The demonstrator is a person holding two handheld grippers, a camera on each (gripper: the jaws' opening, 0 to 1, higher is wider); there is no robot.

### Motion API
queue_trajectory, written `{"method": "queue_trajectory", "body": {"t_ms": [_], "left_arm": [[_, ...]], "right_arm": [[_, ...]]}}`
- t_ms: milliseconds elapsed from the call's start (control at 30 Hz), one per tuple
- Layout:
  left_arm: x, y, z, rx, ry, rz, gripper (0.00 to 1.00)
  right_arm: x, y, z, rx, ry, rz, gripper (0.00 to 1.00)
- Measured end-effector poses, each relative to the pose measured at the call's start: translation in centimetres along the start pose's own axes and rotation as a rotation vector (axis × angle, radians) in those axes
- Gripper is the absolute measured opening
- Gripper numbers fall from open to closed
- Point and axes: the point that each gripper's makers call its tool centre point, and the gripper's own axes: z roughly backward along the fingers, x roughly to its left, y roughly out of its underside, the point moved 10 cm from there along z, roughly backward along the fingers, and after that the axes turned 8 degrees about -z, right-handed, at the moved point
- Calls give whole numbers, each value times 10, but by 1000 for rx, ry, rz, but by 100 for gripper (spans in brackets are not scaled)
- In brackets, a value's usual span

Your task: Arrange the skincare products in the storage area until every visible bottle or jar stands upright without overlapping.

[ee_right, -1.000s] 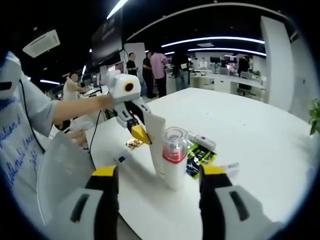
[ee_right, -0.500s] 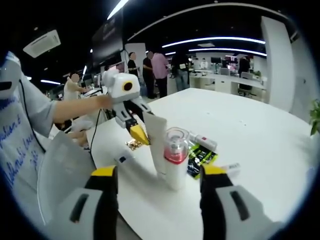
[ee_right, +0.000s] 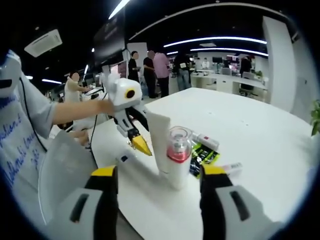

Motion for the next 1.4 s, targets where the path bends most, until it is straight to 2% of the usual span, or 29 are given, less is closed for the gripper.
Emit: {"method": "queue_trajectory", "body": {"t_ms": [300, 400, 467, 533, 967, 1400], "left_arm": [[-1, 21, -14, 3, -36, 50, 22], [0, 26, -18, 7, -42, 53, 21], [2, 28, -19, 6, -65, 27, 18], [3, 28, -19, -2, -54, 46, 18], [8, 27, -17, 20, 18, -2, 18], [12, 27, -18, 26, 32, -13, 18]], "right_arm": [[-2, 1, 0, 0, 0, -6, 66], [-2, 1, 0, 1, 2, -8, 66], [-3, 2, 1, 3, 4, -10, 66], [-4, 3, 1, 4, 8, -13, 66], [-4, 2, 0, 5, 10, -14, 65], [-4, 4, 1, 12, 10, -14, 65]]}}
